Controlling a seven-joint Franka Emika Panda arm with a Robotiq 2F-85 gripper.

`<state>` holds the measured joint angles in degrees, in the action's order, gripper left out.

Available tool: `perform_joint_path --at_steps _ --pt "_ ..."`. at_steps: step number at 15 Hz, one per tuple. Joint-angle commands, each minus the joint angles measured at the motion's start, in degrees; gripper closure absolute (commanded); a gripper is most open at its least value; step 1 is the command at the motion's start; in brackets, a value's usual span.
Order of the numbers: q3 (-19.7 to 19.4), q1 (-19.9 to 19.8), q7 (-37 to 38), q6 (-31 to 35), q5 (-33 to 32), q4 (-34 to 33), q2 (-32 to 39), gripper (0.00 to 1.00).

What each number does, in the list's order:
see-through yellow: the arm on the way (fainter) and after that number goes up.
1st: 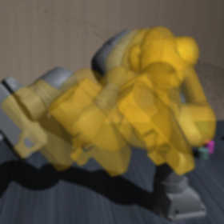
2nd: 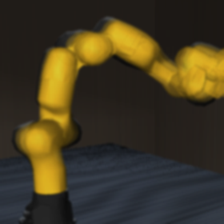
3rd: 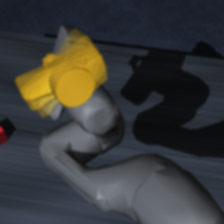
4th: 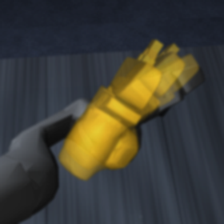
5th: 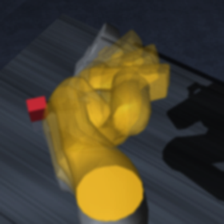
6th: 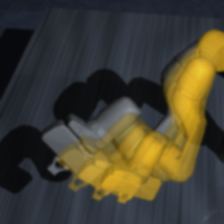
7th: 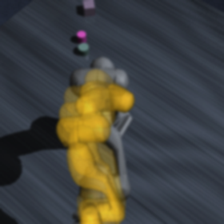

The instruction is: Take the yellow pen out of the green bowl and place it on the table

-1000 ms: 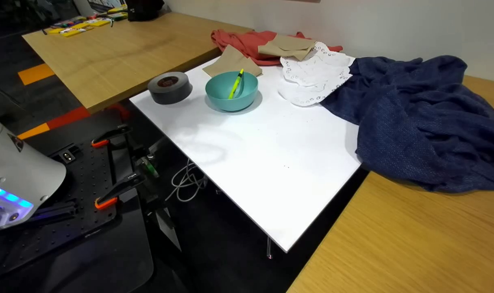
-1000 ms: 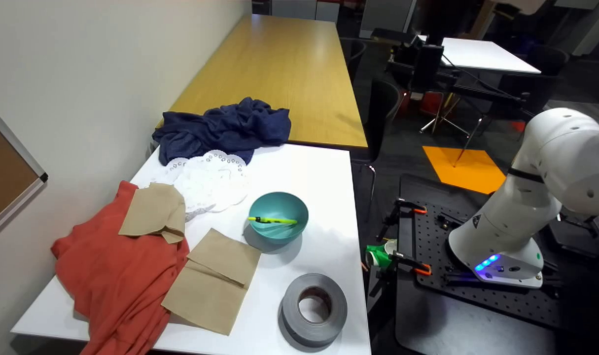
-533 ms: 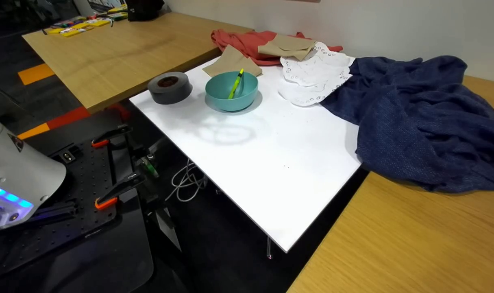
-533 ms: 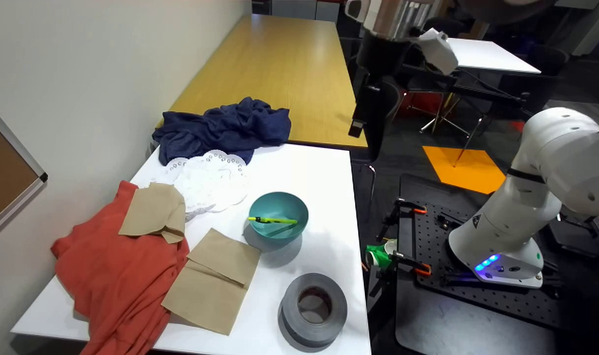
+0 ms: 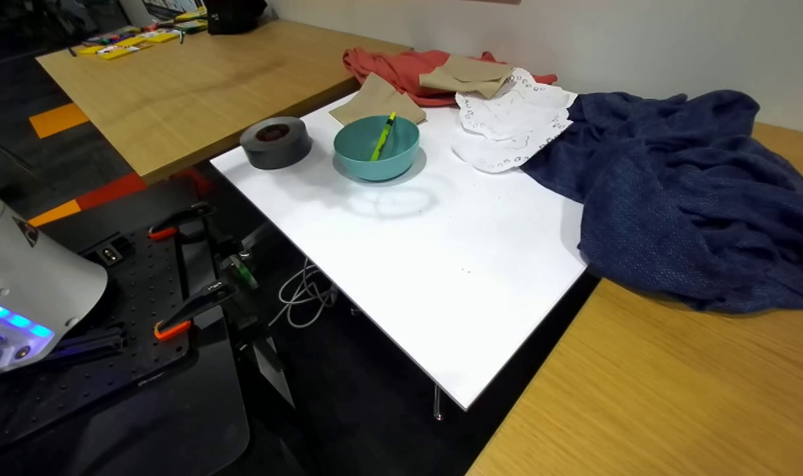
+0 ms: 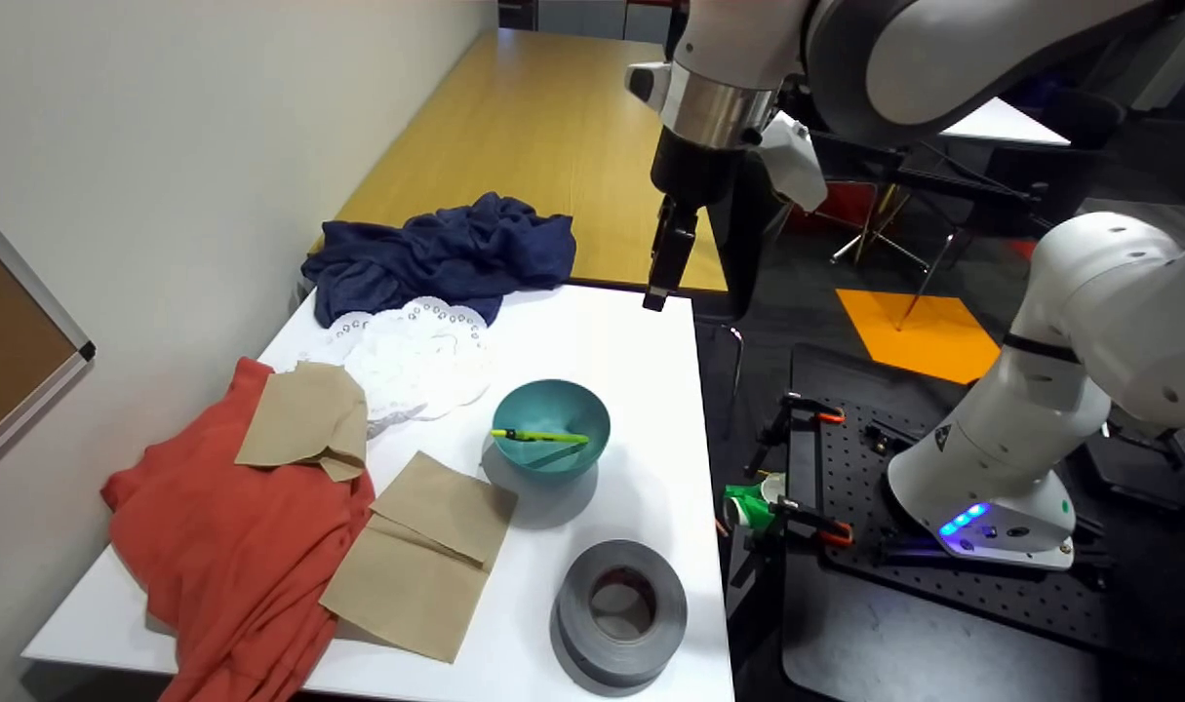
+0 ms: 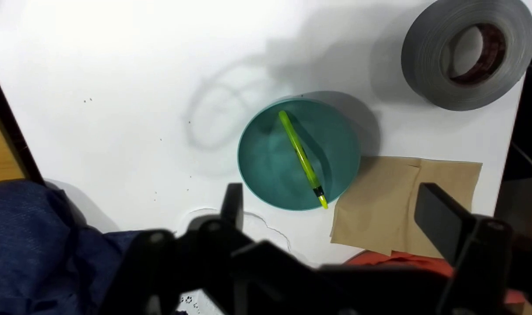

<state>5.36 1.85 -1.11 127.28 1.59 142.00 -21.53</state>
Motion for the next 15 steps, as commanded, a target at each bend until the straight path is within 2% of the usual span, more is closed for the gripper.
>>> perform_joint_path --at_steps 1,3,7,10,13,15 --pt "-0.8 0.8 0.3 -0.1 -0.4 -0.1 -0.1 0.0" --pt "-0.8 0.8 0.3 -0.1 -0.4 -0.1 -0.3 0.0" --pt "-2.1 1.5 -3.3 11.1 0.5 0.6 3.5 0.0" --pt "-2.9 2.8 -8.0 19.3 2.1 -0.2 8.9 0.0" --pt "-3.9 4.9 -14.0 24.7 6.7 -1.2 15.0 0.0" --pt "-3.8 5.6 -18.4 25.6 10.7 -2.0 18.7 0.0"
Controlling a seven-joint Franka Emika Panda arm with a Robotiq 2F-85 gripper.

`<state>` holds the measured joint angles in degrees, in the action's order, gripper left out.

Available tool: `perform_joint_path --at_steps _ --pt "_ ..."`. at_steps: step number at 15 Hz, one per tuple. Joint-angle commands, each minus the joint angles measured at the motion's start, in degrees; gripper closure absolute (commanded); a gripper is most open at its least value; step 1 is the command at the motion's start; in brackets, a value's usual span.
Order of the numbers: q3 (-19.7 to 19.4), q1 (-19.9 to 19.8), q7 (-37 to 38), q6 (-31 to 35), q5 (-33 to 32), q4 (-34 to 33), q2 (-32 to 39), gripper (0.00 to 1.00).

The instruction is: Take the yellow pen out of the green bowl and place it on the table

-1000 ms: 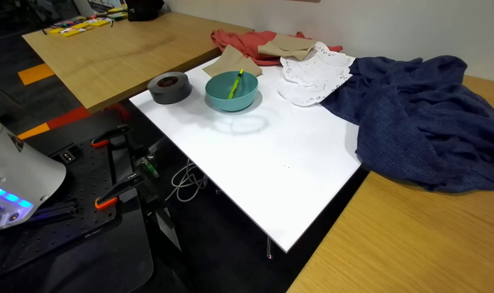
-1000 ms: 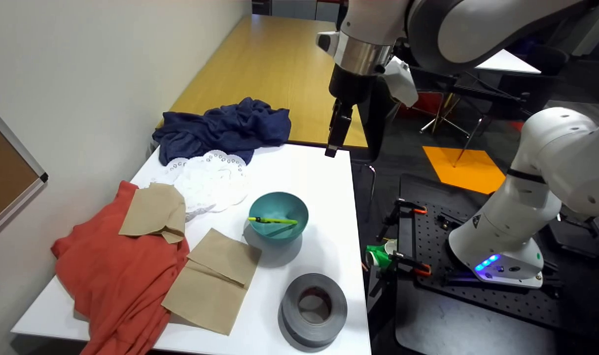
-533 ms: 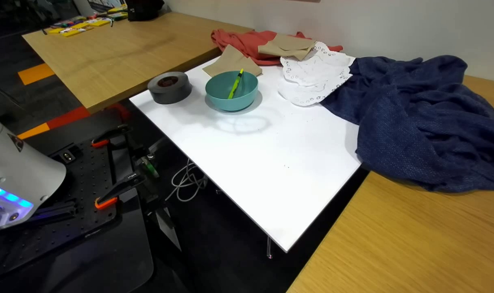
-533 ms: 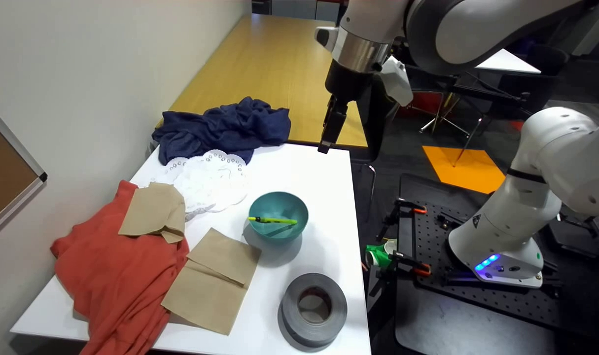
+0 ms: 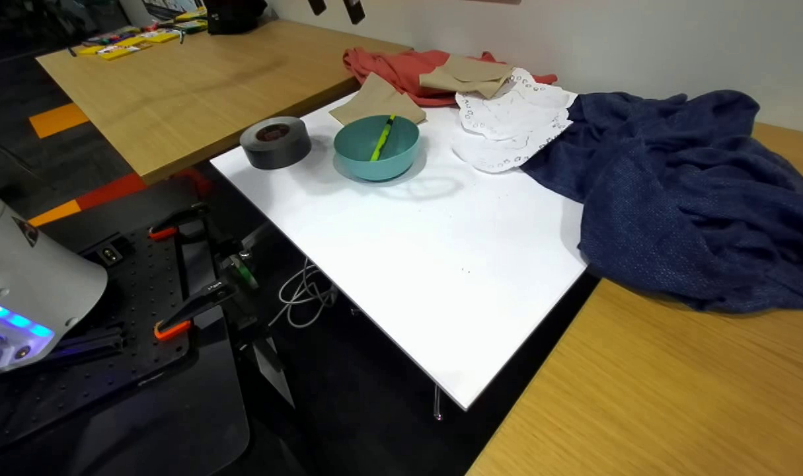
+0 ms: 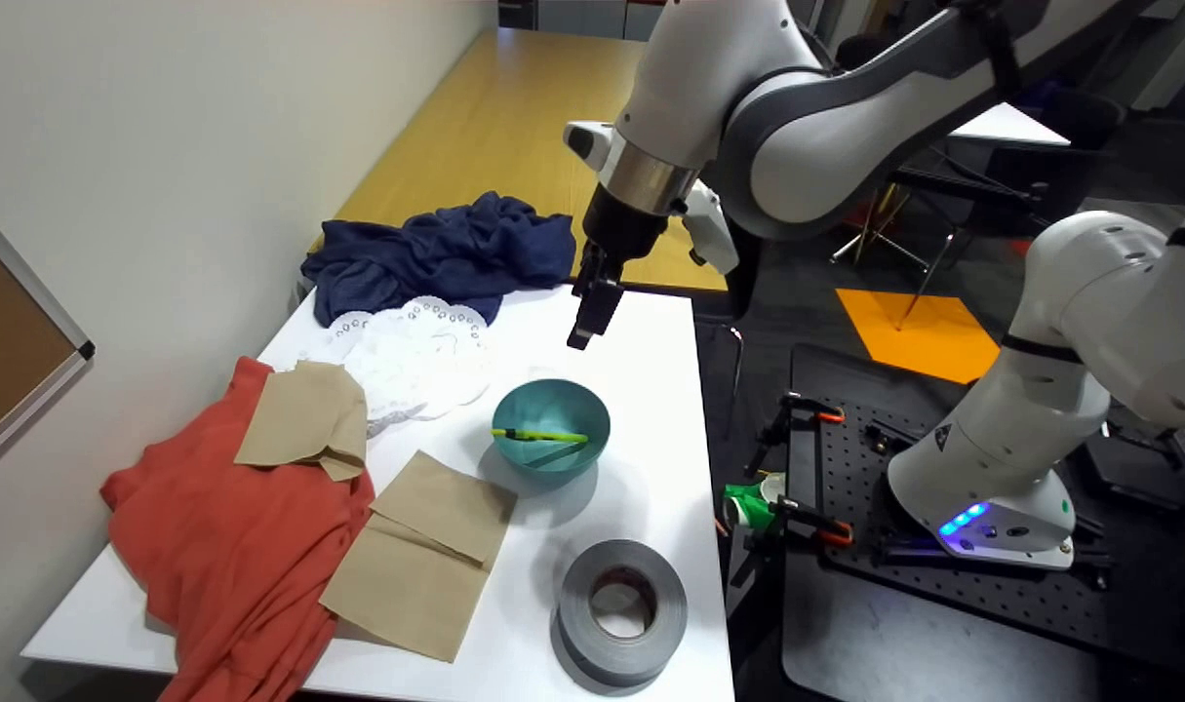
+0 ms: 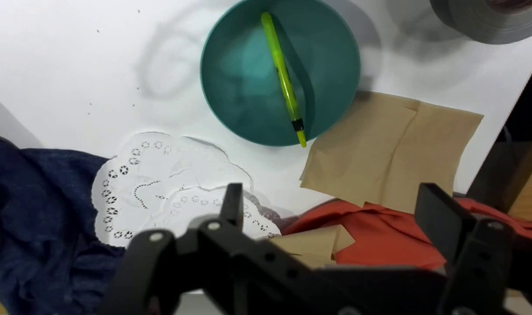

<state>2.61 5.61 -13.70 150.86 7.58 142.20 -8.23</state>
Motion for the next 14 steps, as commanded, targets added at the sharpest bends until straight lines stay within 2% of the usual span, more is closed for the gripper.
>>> perform_joint_path --at_steps 1,5,14 --pt "-0.8 1.8 -7.8 1.8 6.4 -2.7 7.3 0.0" --pt "0.7 0.0 -11.6 1.9 8.4 -5.0 13.7 0.0" --pt "2.6 -2.3 -8.4 4.6 1.3 -11.3 25.6 0.0"
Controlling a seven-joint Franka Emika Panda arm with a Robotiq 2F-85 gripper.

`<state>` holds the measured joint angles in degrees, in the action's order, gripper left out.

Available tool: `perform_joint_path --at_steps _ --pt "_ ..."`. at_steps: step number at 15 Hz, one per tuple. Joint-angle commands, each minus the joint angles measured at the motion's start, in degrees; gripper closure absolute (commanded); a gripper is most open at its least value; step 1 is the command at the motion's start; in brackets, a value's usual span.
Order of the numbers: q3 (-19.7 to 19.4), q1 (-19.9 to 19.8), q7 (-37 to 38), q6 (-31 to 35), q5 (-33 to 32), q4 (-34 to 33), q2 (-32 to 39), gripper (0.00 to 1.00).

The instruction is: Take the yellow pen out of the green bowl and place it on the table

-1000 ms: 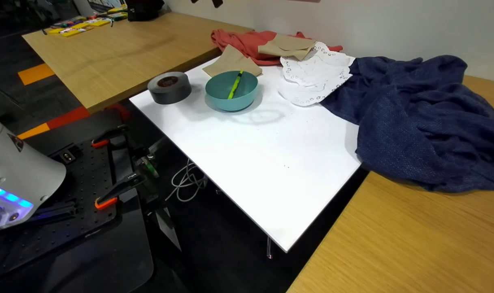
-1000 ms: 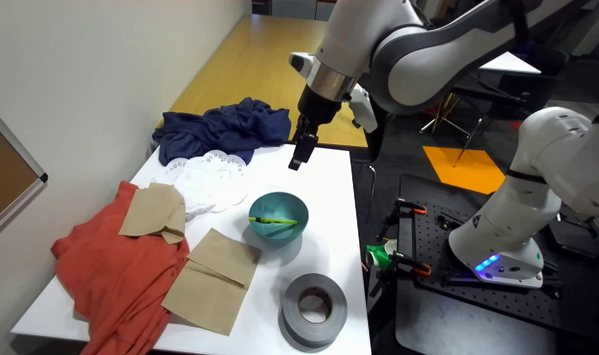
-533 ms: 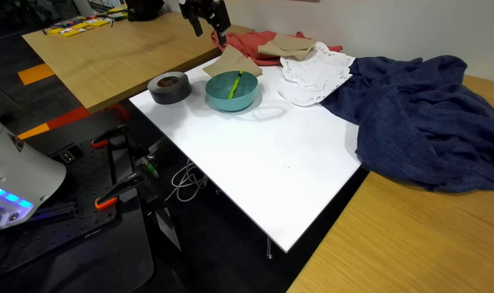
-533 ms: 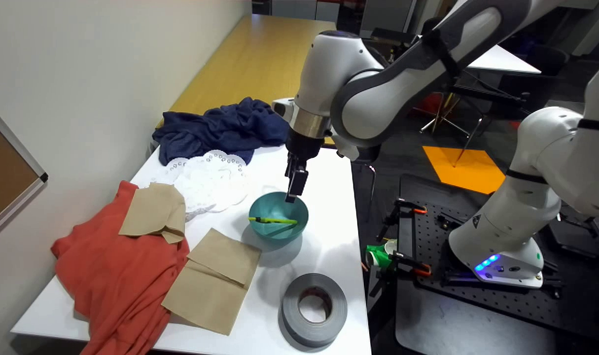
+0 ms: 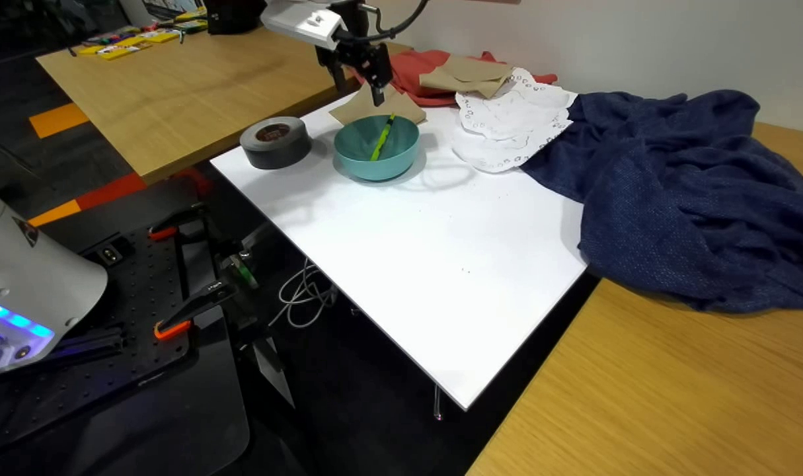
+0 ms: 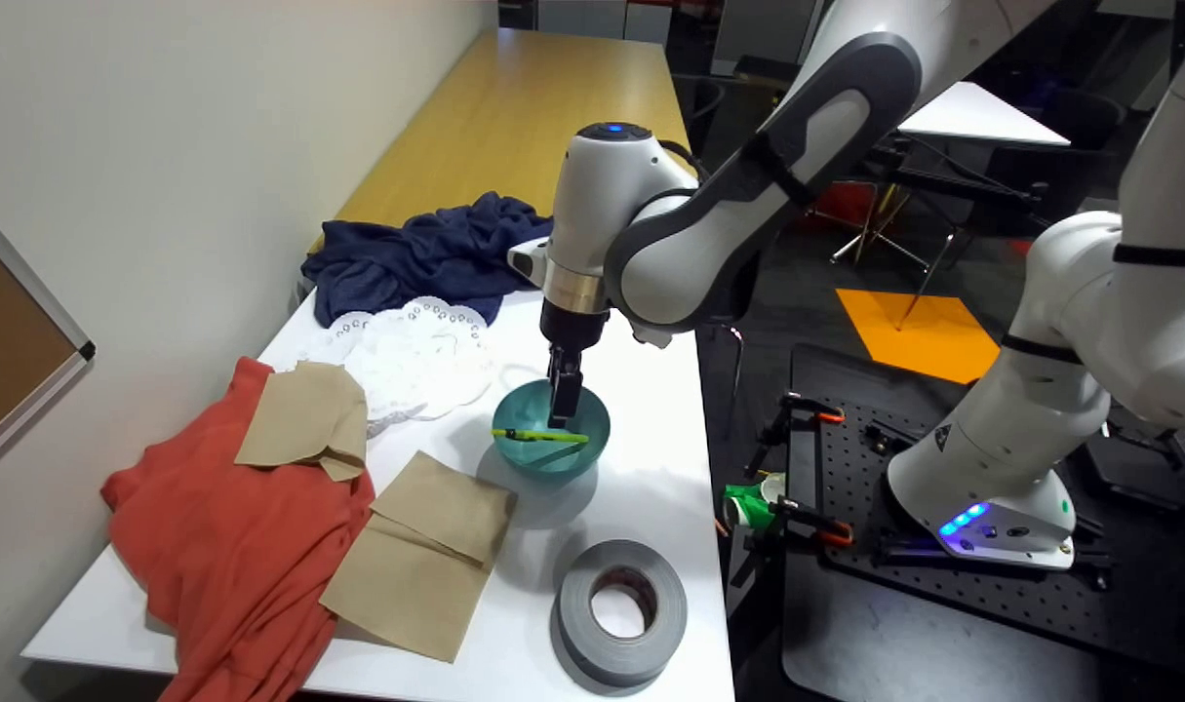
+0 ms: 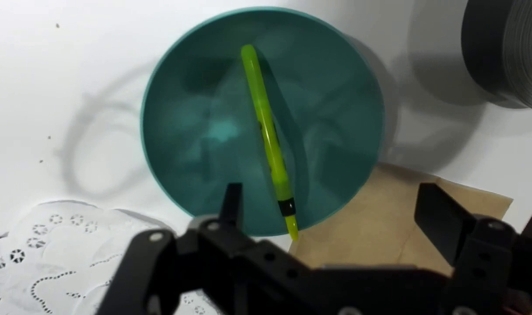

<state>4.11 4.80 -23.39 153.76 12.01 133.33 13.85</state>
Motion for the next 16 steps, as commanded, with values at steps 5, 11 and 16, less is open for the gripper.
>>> perform_joint_path --at_steps 5,11,16 --pt "1.1 -2.1 3.5 2.1 -7.8 -5.1 8.2 0.0" --pt "1.1 -2.1 4.3 2.5 -9.9 -7.6 12.1 0.0" --pt "1.0 -1.7 6.1 2.4 -11.5 -9.6 14.6 0.28"
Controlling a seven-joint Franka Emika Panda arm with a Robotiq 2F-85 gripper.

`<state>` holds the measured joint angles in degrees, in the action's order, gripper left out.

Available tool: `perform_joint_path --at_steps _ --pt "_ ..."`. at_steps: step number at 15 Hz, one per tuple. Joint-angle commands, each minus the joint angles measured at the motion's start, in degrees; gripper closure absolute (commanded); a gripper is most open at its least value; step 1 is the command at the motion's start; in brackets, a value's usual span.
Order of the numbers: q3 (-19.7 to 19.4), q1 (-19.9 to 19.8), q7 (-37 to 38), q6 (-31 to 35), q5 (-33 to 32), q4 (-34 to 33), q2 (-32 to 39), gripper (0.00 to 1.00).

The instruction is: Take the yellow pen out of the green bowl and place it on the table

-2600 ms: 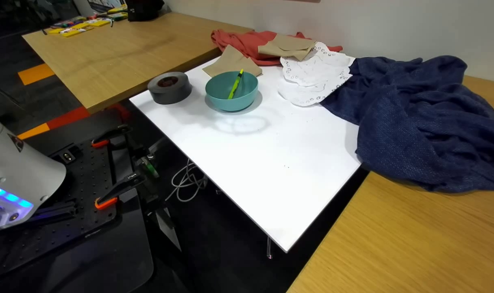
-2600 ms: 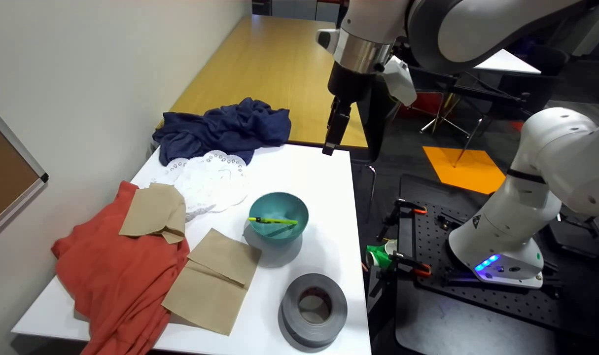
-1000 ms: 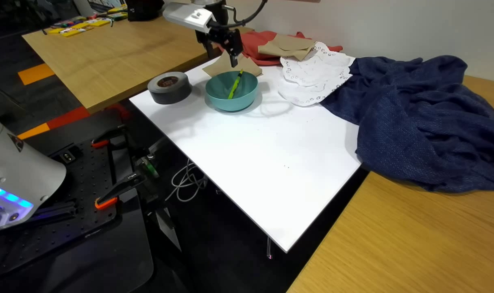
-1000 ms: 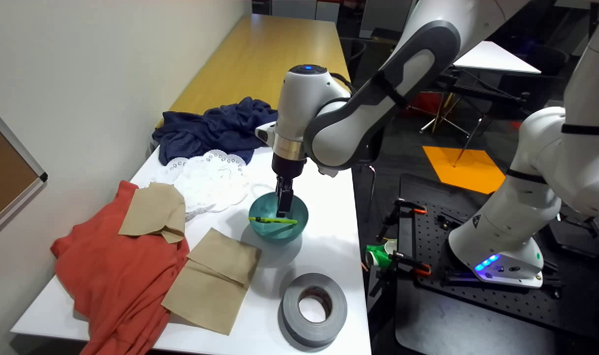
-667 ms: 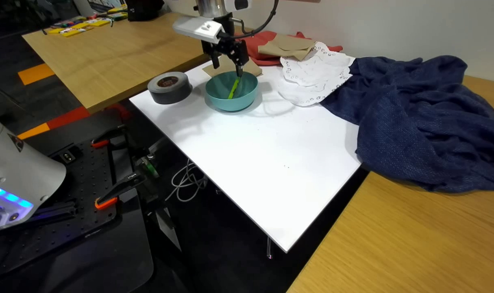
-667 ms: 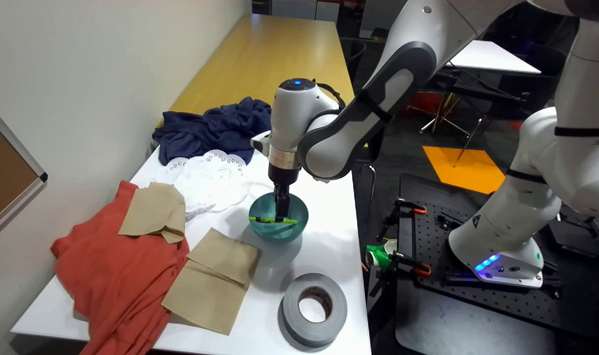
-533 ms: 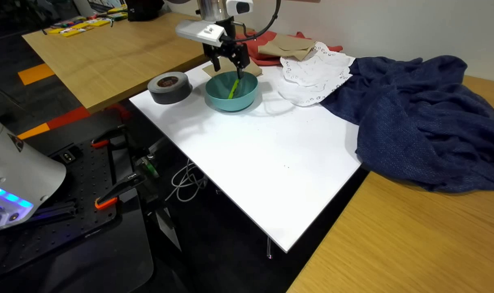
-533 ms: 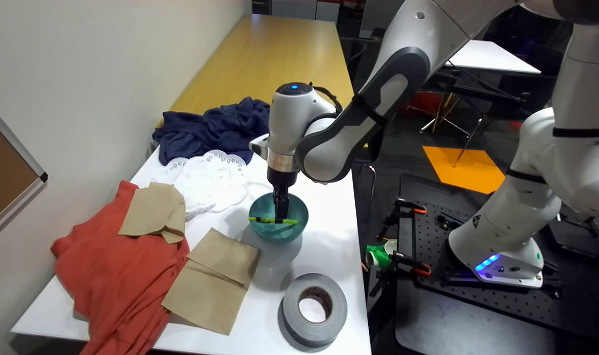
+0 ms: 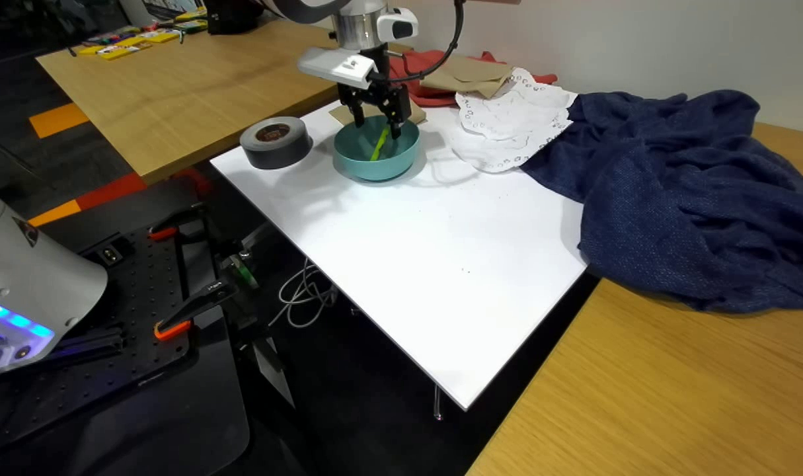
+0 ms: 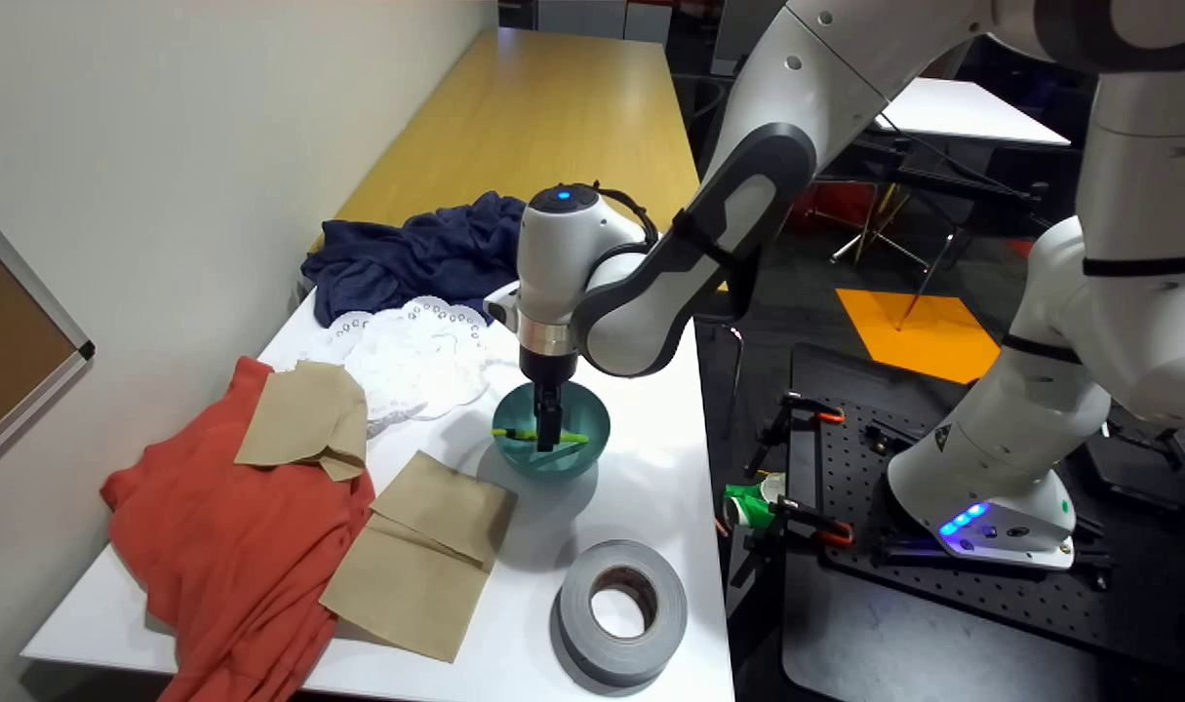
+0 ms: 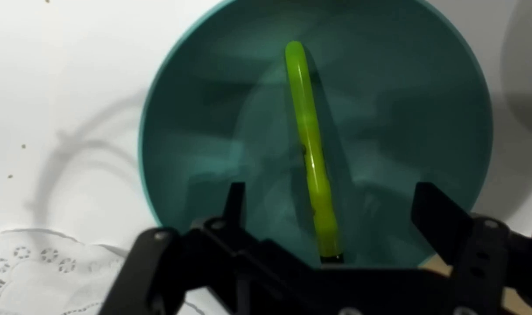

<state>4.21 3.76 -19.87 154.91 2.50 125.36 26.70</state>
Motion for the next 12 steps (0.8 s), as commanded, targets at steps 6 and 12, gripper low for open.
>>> perform_joint_path --at_steps 6,12 --pt "1.4 -1.1 2.4 1.4 -1.7 -2.7 3.1 0.73" --pt "1.5 -1.1 2.7 1.5 -1.7 -2.8 2.9 0.96"
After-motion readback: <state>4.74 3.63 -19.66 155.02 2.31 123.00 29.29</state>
